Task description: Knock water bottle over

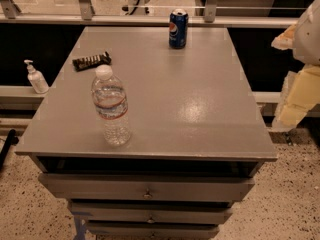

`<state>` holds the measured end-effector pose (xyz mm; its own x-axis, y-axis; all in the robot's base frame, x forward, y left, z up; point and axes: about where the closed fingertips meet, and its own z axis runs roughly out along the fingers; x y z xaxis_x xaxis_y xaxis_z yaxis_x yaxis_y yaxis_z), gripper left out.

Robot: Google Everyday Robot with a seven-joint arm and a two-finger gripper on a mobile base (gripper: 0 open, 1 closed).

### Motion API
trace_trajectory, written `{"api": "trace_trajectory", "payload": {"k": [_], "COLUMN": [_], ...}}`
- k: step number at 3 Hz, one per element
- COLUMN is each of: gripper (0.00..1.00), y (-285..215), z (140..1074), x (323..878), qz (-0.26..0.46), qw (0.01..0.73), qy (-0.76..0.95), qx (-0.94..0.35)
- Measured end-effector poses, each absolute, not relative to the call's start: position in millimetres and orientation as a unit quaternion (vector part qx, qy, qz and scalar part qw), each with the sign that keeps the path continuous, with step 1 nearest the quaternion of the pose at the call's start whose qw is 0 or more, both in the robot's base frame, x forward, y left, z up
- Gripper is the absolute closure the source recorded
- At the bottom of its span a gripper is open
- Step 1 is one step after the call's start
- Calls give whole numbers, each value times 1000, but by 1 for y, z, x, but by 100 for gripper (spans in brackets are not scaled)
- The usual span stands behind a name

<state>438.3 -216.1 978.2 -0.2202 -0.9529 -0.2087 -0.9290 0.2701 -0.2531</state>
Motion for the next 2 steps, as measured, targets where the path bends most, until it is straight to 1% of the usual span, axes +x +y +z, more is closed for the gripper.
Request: {"api": "trace_trajectory", "payload": {"k": [2], "gripper": [0], "y": [-209], "z": [975], "x": [439], "qz": [-30], "qw": [170], "qy": [776], "qx": [-606]}}
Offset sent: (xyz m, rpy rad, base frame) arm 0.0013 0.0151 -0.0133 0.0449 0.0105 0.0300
